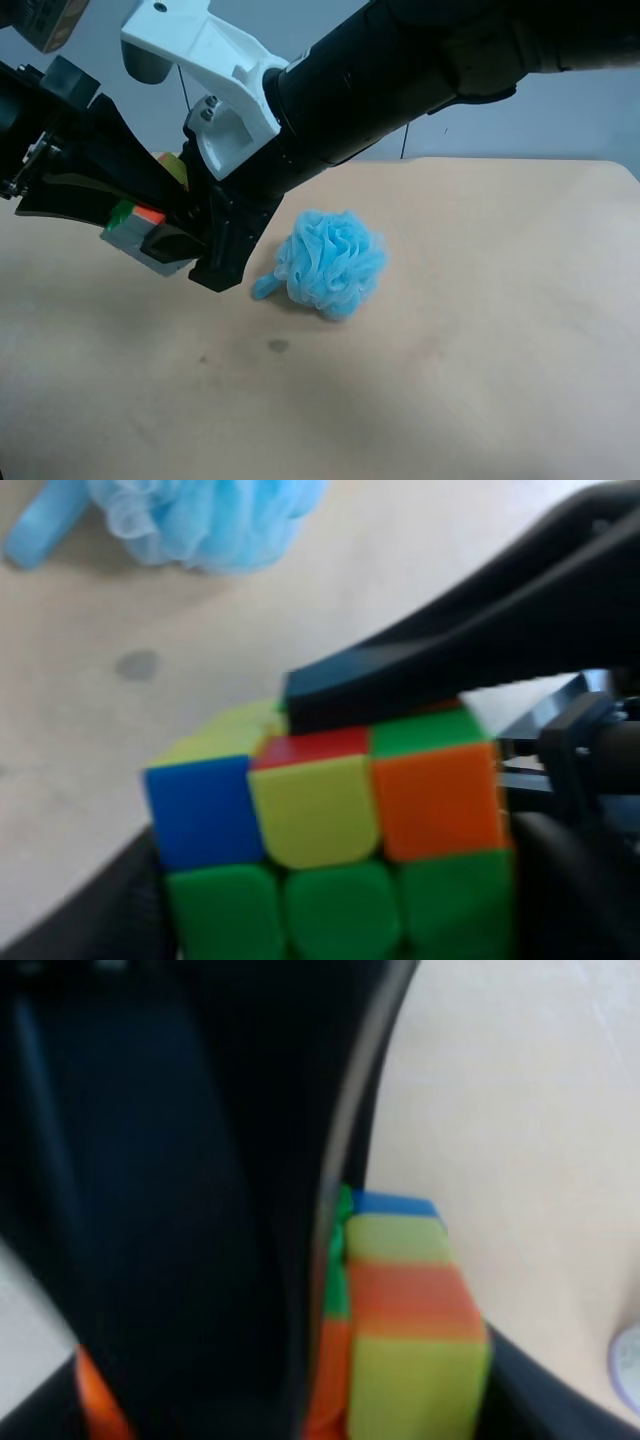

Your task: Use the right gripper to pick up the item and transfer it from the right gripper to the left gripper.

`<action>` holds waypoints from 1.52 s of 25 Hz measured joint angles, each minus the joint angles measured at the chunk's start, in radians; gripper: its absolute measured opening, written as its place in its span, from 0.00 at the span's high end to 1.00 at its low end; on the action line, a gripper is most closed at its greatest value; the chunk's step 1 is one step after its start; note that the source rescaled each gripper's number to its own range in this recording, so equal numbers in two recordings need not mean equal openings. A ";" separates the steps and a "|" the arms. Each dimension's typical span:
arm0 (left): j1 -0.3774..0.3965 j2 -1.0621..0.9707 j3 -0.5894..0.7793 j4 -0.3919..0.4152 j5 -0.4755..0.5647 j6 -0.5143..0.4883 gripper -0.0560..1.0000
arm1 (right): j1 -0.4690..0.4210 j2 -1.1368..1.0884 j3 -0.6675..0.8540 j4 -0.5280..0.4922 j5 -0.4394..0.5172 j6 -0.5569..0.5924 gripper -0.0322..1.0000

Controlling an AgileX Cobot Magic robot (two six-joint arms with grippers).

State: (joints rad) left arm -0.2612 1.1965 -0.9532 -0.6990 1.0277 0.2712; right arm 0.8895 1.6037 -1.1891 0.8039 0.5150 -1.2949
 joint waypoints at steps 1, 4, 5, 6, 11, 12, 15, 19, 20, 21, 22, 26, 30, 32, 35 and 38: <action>0.000 0.000 0.000 0.003 0.000 -0.001 0.94 | 0.000 0.001 0.000 0.000 0.000 0.000 0.97; 0.000 0.000 0.000 0.003 0.000 -0.002 0.94 | 0.000 0.002 0.000 0.000 -0.001 0.000 0.97; 0.000 0.000 0.000 0.002 0.000 -0.002 0.94 | 0.000 0.002 0.000 0.000 -0.001 0.000 0.97; 0.000 0.000 0.000 0.001 0.000 -0.002 0.94 | 0.000 0.002 0.000 0.000 -0.001 0.000 0.97; 0.000 0.000 0.000 0.000 0.000 -0.002 0.94 | 0.000 0.002 0.000 0.000 0.000 -0.015 0.97; 0.000 0.000 0.000 0.000 0.000 -0.002 0.94 | 0.000 0.002 0.000 0.000 0.001 -0.025 0.97; 0.000 0.000 0.000 0.005 -0.004 0.001 0.94 | 0.000 0.002 0.000 0.002 0.008 -0.046 0.69; 0.000 0.000 0.000 0.009 -0.012 0.004 0.94 | 0.000 0.002 0.000 0.002 0.003 -0.052 0.10; 0.000 0.000 0.000 0.009 -0.012 0.004 0.94 | 0.000 0.002 0.000 0.002 0.003 -0.052 0.06; 0.000 0.000 0.000 0.009 -0.013 0.004 0.94 | 0.000 0.002 0.000 0.002 0.003 -0.052 0.04; 0.000 0.000 0.000 0.009 -0.013 0.004 0.94 | 0.000 0.002 0.000 0.002 0.003 -0.052 0.02; 0.000 0.000 0.000 0.009 -0.016 0.005 0.94 | 0.000 -0.021 0.000 0.002 0.008 -0.041 0.01; 0.000 0.000 0.000 0.009 -0.016 0.005 0.94 | 0.000 -0.093 0.000 -0.028 0.050 0.030 0.00; 0.000 0.000 0.000 0.009 -0.016 0.005 0.94 | 0.000 -0.138 0.000 -0.075 0.087 0.086 0.00; 0.000 0.000 0.000 0.009 -0.016 0.005 0.94 | 0.000 -0.199 0.000 -0.182 0.155 0.220 0.00; 0.000 0.000 0.000 0.009 -0.016 0.005 0.94 | 0.000 -0.257 0.000 -0.322 0.244 0.385 0.00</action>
State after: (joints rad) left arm -0.2612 1.1965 -0.9532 -0.6899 1.0113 0.2765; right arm 0.8895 1.3471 -1.1891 0.4821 0.7587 -0.9098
